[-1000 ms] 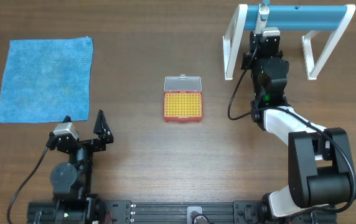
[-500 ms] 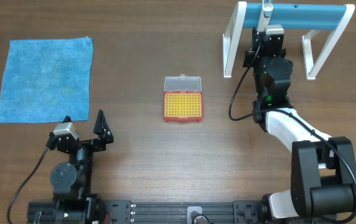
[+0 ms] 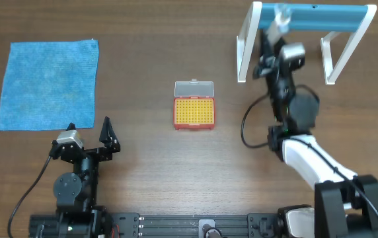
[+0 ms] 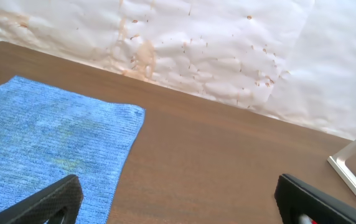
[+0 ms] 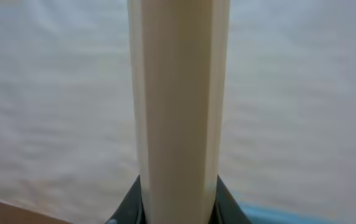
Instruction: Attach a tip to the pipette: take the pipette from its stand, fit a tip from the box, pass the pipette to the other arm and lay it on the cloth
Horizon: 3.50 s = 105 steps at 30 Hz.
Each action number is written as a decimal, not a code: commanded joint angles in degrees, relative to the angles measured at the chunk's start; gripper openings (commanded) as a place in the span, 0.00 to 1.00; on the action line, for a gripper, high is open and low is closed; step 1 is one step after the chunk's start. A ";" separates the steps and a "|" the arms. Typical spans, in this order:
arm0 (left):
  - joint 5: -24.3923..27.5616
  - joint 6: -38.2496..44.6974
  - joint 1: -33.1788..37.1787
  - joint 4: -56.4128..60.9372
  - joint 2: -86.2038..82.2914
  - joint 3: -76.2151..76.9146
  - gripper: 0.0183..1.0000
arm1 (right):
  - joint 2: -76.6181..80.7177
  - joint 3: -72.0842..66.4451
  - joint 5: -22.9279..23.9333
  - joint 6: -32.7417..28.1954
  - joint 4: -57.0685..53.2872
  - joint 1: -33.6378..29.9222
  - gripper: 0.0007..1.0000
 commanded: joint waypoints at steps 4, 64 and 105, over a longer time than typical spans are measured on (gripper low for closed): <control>-0.04 0.35 0.15 -0.35 -0.31 -0.13 1.00 | 2.01 -5.77 -12.04 10.75 6.78 7.13 0.08; -0.04 0.35 0.15 -0.35 -0.31 -0.13 1.00 | 26.16 2.78 -13.92 10.73 6.62 17.75 0.08; -0.02 0.35 0.15 -0.33 -0.31 -0.13 1.00 | 27.58 -0.09 -13.94 8.33 2.40 18.51 0.08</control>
